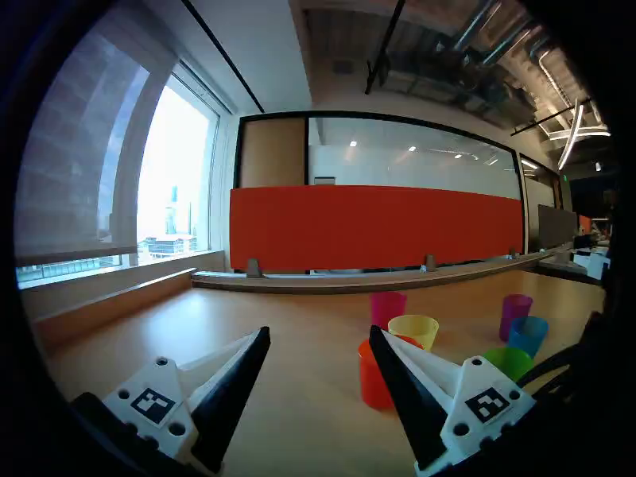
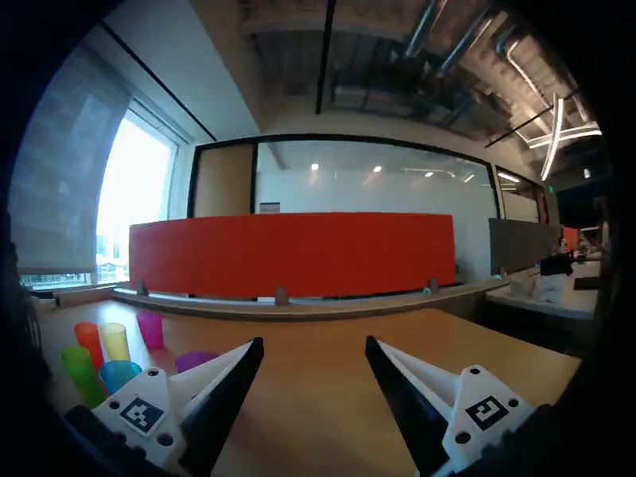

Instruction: Pour water

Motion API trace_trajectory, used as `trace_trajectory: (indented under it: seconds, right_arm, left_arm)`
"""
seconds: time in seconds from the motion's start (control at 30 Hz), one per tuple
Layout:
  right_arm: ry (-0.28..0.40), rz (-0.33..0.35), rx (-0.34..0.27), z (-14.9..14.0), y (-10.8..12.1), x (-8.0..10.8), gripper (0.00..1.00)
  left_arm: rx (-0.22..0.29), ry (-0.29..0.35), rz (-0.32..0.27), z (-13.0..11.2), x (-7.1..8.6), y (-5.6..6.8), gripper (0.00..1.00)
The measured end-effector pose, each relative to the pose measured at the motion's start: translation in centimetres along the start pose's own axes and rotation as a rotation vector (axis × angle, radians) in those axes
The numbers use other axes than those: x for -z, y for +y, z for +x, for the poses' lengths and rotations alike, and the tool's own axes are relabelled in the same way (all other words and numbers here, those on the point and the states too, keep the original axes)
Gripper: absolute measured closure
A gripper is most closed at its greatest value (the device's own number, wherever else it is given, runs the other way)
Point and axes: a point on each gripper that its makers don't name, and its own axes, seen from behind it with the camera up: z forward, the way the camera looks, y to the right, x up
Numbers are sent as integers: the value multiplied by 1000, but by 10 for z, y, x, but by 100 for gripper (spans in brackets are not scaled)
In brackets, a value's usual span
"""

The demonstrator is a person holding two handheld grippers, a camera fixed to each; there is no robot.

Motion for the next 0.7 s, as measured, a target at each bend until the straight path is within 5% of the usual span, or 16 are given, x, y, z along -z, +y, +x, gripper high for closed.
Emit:
trace_trajectory:
  seconds: [0.7]
  right_arm:
    - [-47, -9, 22, -19, -1, -3, 1]
  left_arm:
    - [0, 0, 0, -1, 0, 0, 8]
